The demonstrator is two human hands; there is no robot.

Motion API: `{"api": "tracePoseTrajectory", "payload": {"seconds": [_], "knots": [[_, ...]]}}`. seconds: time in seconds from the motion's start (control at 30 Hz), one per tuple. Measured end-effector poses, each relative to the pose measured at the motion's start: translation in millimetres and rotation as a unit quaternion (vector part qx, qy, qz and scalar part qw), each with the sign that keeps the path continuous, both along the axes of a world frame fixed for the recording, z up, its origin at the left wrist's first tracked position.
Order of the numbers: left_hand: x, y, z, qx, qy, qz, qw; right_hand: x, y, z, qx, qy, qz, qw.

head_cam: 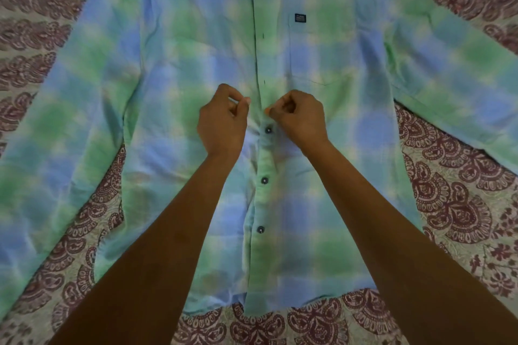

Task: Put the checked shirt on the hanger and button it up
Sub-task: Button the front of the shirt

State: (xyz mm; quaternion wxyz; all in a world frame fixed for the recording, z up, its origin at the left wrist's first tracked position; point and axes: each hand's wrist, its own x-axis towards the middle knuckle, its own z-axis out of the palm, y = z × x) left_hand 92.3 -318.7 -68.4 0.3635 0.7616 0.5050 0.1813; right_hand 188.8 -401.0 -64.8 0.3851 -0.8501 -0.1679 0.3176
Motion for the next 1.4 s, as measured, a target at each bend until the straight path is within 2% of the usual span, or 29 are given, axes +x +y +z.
{"api": "tracePoseTrajectory", "payload": {"seconds": [0.1,0.2,0.3,0.43,0.5,0.6,0.7,0.83,1.0,1.13,1.4], "knots": [[20.7,20.9,-4.7,-0.032,-0.018,-0.006,0.999,6.0,21.2,-6.3,-0.009,-0.057,0.065,0.996],[38.4,33.6,-10.8,-0.046,-0.018,-0.031,0.998,10.7,39.1,-12.3,-0.073,-0.109,0.137,0.982],[47.9,41.3,-16.7,-0.053,0.020,-0.066,0.996,17.6,46.5,-15.3,-0.088,-0.137,0.118,0.980],[47.9,41.0,-17.7,-0.063,0.052,-0.125,0.989,30.4,38.1,-21.6,-0.002,-0.032,-0.034,0.999],[48.9,35.4,-16.5,-0.026,0.097,-0.163,0.982,32.3,31.6,-25.2,0.042,0.036,-0.103,0.993],[52.9,31.7,-13.5,0.032,0.140,-0.169,0.975,28.0,28.6,-29.9,0.079,0.102,-0.146,0.981],[60.3,34.0,-11.1,0.012,0.147,-0.169,0.974,25.9,28.8,-29.4,0.105,0.172,-0.186,0.962],[59.3,42.6,-8.2,-0.072,0.116,-0.138,0.981,24.9,26.6,-22.3,0.126,0.209,-0.197,0.950],[53.9,38.0,-0.9,-0.173,0.011,-0.069,0.982,16.5,30.5,-22.4,0.118,0.147,-0.197,0.962],[53.0,34.4,3.3,-0.240,-0.027,-0.037,0.970,11.2,30.3,-21.6,0.126,0.146,-0.212,0.958],[53.3,33.0,1.1,-0.219,-0.033,-0.010,0.975,8.7,28.2,-25.5,0.158,0.127,-0.172,0.964]]}}
